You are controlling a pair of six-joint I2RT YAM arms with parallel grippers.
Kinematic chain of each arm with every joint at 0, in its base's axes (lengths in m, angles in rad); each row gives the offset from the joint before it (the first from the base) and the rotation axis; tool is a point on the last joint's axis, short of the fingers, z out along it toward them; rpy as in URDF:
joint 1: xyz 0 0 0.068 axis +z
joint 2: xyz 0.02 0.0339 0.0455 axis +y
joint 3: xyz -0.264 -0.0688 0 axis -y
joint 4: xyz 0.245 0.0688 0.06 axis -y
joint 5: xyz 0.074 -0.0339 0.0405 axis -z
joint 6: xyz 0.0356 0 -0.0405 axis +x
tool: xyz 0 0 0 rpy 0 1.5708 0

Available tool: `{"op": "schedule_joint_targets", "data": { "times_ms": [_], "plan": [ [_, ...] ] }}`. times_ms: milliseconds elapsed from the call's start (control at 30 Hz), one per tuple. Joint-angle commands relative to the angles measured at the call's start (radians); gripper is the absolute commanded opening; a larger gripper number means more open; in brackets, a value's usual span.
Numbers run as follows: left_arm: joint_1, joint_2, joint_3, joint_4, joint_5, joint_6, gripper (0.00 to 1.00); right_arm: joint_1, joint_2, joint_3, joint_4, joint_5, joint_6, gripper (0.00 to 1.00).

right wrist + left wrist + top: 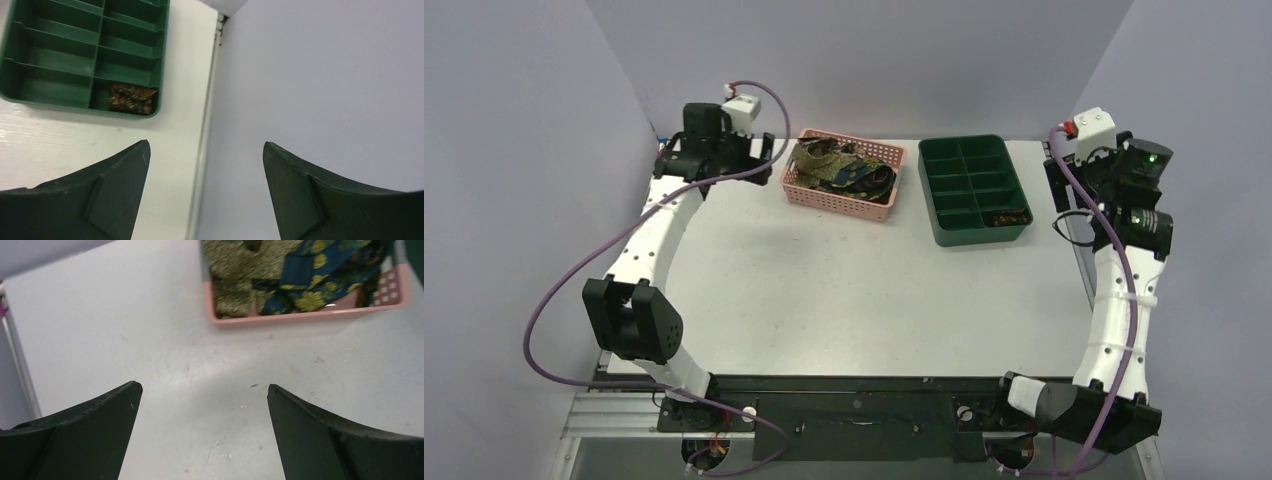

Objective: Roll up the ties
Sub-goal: Reset both arms

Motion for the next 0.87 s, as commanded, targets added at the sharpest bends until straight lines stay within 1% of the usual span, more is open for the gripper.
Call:
{"op": "schedule_joint_targets", "data": {
  "times_ms": [0,100,133,167,267,367,467,667,767,833],
  "plan": [
    [0.124,-0.069,0.017,-0.171,-0.057,-0.006,0.97,-0.075,-0.117,-0.225,0.119,-0.209,0.335,0.78],
    [0.206,-0.129,-0.065,-0.172,-0.037,-0.01,0.96,-0.077,-0.164,-0.35,0.106,-0.258,0.4,0.79],
    [0.217,-0.163,-0.126,-0.157,-0.032,-0.015,0.96,-0.074,-0.183,-0.416,0.103,-0.279,0.417,0.79],
    [0.225,-0.181,-0.159,-0.147,-0.031,-0.019,0.97,-0.073,-0.191,-0.449,0.104,-0.28,0.429,0.79],
    [0.229,-0.279,-0.337,-0.088,-0.04,-0.051,0.97,-0.069,-0.204,-0.574,0.108,-0.237,0.476,0.79],
    [0.228,-0.346,-0.457,-0.051,-0.036,-0.098,0.97,-0.066,-0.202,-0.641,0.108,-0.205,0.463,0.79],
    [0.275,-0.397,-0.553,-0.033,-0.049,-0.17,0.97,-0.055,-0.202,-0.674,0.111,-0.172,0.426,0.8],
    [0.28,-0.435,-0.615,-0.056,-0.066,-0.205,0.97,-0.029,-0.185,-0.692,0.056,-0.153,0.346,0.8],
    [0.284,-0.439,-0.629,-0.069,-0.122,-0.227,0.97,-0.028,-0.196,-0.68,0.032,-0.154,0.311,0.81],
    [0.285,-0.431,-0.609,-0.095,-0.144,-0.222,0.97,-0.027,-0.206,-0.671,0.019,-0.156,0.302,0.81]
  ]
}}
